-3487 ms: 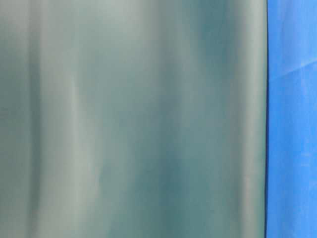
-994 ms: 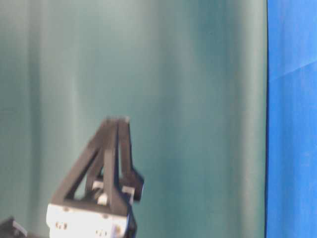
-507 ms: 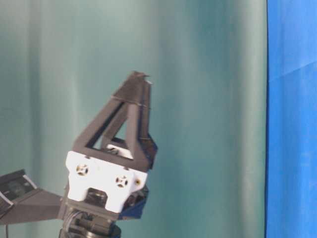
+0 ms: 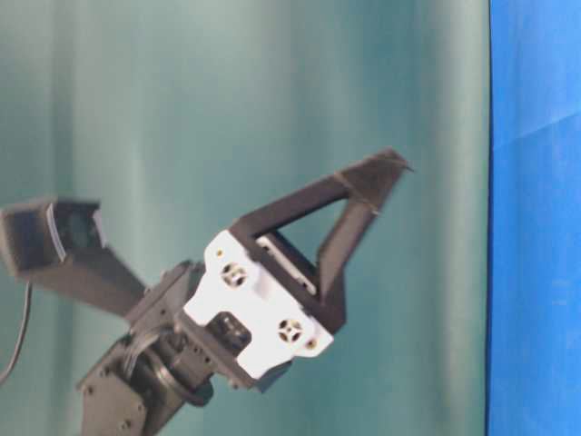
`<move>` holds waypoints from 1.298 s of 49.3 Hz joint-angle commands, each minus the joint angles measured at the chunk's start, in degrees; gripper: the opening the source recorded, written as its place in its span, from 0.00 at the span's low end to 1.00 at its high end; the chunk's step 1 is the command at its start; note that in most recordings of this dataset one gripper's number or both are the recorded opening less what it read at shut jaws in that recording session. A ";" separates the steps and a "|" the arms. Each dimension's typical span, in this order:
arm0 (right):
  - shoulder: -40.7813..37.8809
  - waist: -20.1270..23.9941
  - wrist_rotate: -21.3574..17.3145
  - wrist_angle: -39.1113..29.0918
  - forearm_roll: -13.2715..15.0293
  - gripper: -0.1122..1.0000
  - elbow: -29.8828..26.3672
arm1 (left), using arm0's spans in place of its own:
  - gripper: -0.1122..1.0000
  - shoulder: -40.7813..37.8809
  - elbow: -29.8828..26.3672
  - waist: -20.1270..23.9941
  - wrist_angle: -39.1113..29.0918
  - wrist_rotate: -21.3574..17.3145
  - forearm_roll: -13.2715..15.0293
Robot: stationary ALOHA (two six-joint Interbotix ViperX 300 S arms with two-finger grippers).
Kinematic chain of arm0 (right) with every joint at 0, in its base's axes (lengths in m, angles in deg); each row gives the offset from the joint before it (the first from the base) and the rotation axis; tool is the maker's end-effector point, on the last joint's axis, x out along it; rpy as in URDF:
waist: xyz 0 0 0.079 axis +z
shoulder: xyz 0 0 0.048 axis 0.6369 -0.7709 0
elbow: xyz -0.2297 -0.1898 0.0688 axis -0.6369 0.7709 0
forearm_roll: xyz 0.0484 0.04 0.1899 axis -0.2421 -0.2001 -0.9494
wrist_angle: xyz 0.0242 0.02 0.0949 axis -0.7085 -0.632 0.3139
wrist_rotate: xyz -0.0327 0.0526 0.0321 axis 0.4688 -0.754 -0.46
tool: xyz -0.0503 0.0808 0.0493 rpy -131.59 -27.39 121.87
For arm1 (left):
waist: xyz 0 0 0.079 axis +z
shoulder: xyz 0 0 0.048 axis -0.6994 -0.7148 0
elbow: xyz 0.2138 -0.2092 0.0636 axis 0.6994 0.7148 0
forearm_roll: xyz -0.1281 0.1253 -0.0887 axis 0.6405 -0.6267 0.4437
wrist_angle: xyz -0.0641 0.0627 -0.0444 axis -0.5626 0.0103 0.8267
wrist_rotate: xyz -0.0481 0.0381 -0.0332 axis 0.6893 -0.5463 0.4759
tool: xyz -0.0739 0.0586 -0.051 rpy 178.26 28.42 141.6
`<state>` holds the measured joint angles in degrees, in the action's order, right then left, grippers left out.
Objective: Handover the blue block to the right arm after grasping it with the left arm, then place it in the designated position.
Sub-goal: 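Lower the open left gripper over the blue cube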
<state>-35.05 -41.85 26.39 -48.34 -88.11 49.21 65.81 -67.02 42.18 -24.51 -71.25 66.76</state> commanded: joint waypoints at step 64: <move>-1.76 -0.18 0.00 0.70 0.09 0.98 -1.67 | 0.92 -4.66 -12.39 -1.23 -23.20 2.02 -0.18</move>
<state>-36.46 -41.94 26.39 -48.25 -88.11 49.12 60.27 -78.09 41.12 -47.97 -69.23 66.76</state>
